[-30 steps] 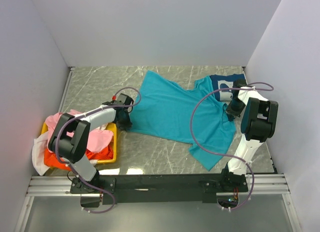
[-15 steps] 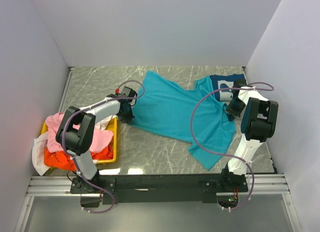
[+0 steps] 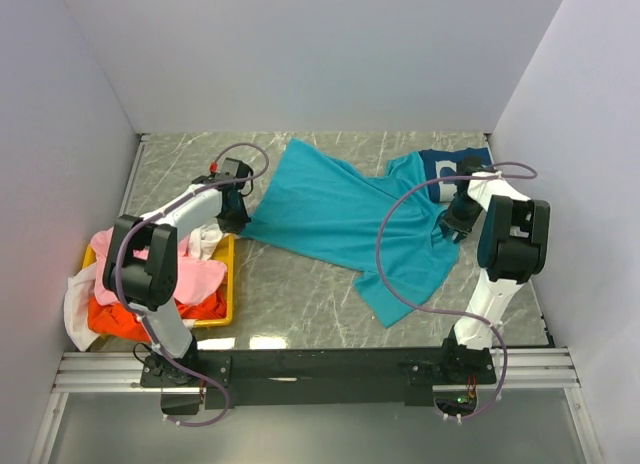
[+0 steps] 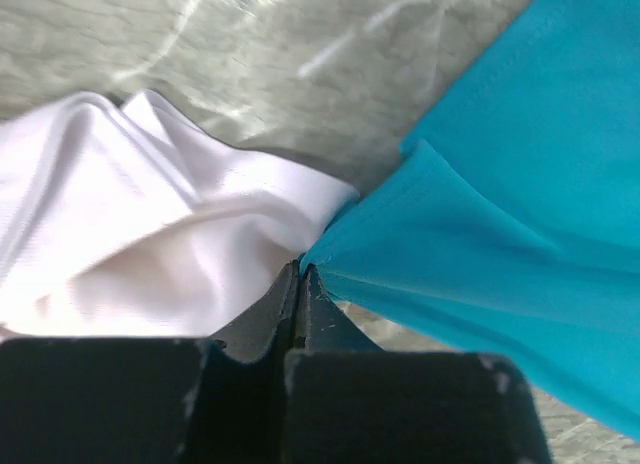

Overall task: Fold and stack the t-shirts
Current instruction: Flatten the tshirt out, then fold the tshirt

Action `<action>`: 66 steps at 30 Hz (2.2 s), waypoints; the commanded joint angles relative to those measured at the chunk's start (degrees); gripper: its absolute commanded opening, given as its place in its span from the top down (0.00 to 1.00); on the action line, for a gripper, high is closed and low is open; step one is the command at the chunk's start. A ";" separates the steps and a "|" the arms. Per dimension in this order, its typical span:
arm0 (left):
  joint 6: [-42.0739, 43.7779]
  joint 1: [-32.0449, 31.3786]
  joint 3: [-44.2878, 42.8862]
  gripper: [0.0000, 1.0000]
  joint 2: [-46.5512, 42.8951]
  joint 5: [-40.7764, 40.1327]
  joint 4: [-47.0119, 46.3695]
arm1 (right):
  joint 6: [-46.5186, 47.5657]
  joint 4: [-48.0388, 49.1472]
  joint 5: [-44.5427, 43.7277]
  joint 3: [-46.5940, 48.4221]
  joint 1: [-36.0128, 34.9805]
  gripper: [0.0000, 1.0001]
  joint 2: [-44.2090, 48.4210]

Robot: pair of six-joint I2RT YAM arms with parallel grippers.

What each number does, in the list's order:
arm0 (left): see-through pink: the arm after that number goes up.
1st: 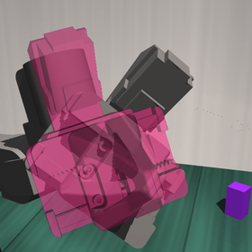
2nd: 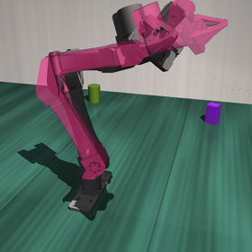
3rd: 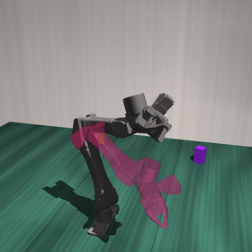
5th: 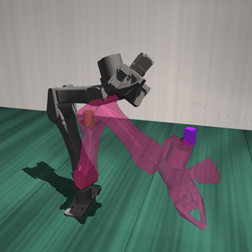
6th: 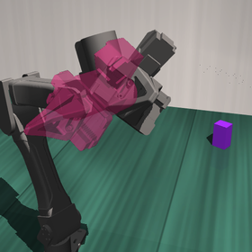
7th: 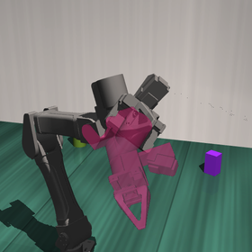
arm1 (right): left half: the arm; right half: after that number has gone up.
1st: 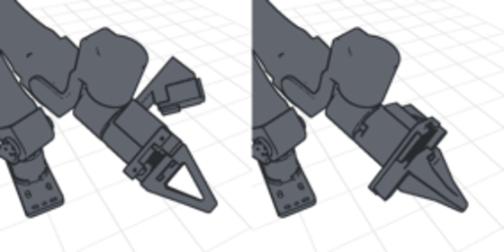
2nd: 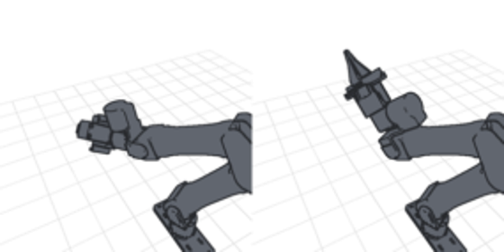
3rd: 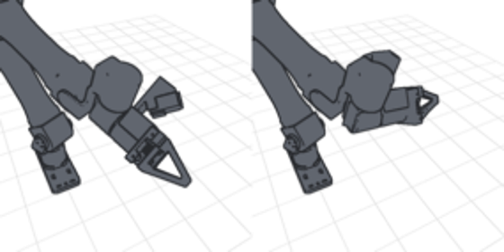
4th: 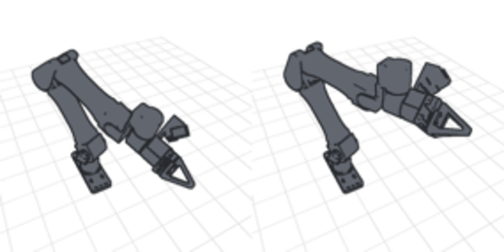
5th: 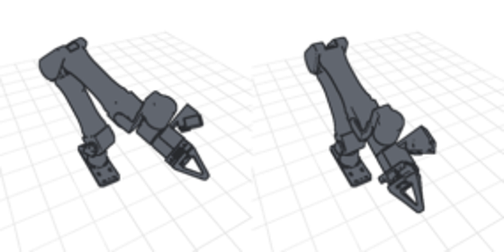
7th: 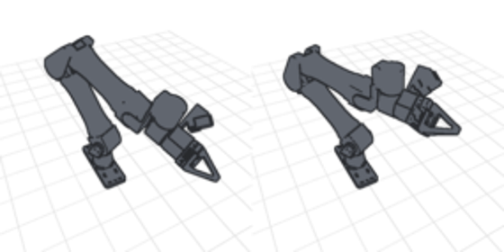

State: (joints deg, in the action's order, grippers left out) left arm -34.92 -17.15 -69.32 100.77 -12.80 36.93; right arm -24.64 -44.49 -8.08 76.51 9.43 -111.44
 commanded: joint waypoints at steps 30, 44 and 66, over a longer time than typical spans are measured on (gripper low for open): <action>4.24 0.54 0.59 1.00 -4.71 7.43 -1.07 | -23.07 -5.96 16.95 -40.74 -44.14 0.42 45.08; 3.89 0.54 2.26 1.00 -5.76 8.23 -1.59 | -22.73 0.72 15.55 -41.09 -45.82 0.50 37.97; 2.49 -0.25 4.36 1.00 -8.83 7.96 0.07 | -20.27 -14.83 15.99 -39.86 -46.26 1.00 43.40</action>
State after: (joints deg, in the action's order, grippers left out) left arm -32.14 -16.67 -65.54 95.33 -5.21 36.47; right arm -45.69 -52.90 8.08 34.87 -36.25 -70.32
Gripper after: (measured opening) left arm 0.013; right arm 0.009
